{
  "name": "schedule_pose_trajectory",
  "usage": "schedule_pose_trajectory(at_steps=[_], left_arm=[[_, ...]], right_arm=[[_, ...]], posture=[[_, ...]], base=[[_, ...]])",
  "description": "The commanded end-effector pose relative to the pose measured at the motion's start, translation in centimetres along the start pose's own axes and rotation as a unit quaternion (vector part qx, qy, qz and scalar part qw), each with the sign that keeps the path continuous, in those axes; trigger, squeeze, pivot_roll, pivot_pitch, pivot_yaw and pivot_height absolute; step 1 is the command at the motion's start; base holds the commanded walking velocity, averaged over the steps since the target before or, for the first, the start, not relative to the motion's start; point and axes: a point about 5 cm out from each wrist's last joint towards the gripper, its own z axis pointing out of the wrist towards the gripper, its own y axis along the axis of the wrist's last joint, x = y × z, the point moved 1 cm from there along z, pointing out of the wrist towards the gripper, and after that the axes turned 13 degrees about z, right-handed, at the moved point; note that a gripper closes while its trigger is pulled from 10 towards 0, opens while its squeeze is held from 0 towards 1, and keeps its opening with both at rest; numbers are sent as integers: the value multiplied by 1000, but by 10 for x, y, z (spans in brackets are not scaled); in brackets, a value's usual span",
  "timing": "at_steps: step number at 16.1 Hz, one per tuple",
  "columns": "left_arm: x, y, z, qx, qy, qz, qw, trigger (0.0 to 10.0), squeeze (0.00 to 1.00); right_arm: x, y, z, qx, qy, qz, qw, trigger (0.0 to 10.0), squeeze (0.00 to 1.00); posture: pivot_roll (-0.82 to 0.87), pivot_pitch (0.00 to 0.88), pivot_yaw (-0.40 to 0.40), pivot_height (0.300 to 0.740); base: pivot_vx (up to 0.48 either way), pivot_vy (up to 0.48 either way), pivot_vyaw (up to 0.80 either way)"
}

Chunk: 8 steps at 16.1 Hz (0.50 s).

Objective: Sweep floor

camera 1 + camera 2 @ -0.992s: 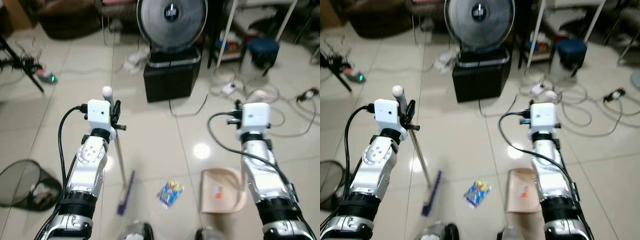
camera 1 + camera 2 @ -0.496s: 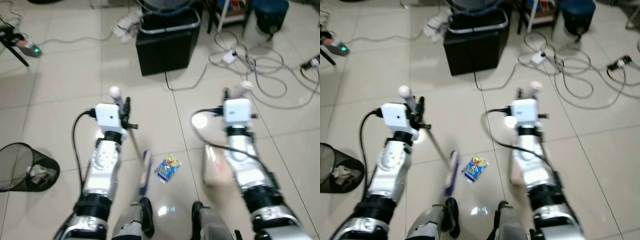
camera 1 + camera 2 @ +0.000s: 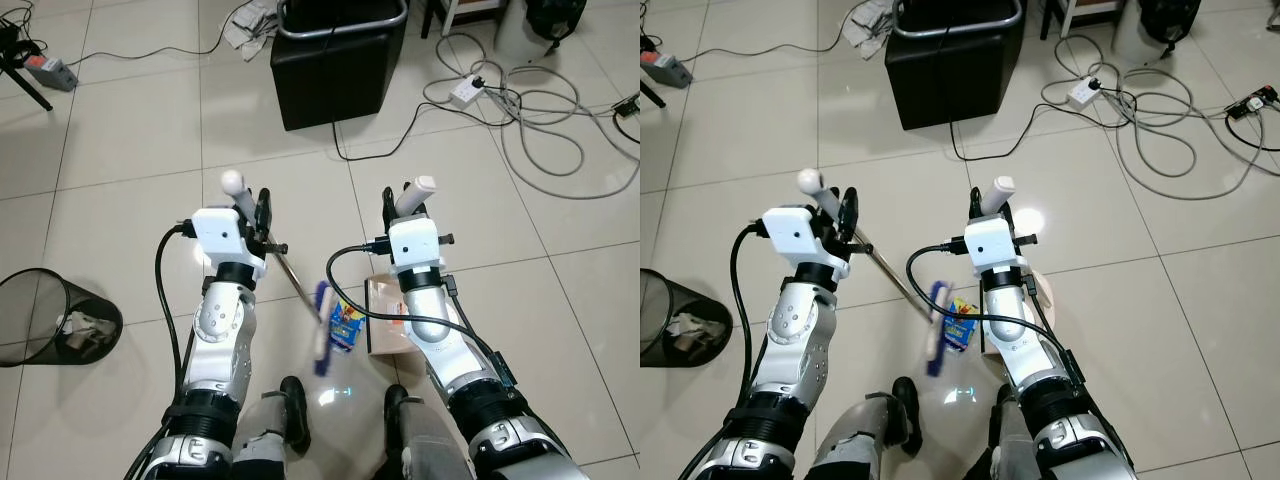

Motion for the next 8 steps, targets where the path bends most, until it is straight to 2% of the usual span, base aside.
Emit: schedule_pose_trajectory(at_steps=[1,3,5,6,8], left_arm=[[-4,-4,0,17,5,-65,998,10000,0],[-5,4,9,9,15,-129,992,10000,0],[-6,13,18,-5,15,-165,986,10000,0],[-7,18,23,-14,4,-175,984,10000,0],[-12,24,28,-22,-34,-169,985,10000,0]], right_arm=[[-3,-16,-12,42,-12,8,999,10000,0],[-12,-17,-10,45,-35,20,998,10000,0],[-20,-17,-10,44,-50,26,997,10000,0],[-23,-17,-11,44,-57,31,997,10000,0],[-28,-16,-13,41,-63,40,996,10000,0]], posture=[[-22,394,77,740],[-26,381,77,740],[-33,369,78,740],[-38,355,80,740],[-42,342,82,740]], base=[[0,0,0],[0,0,0],[0,0,0],[0,0,0],[0,0,0]])
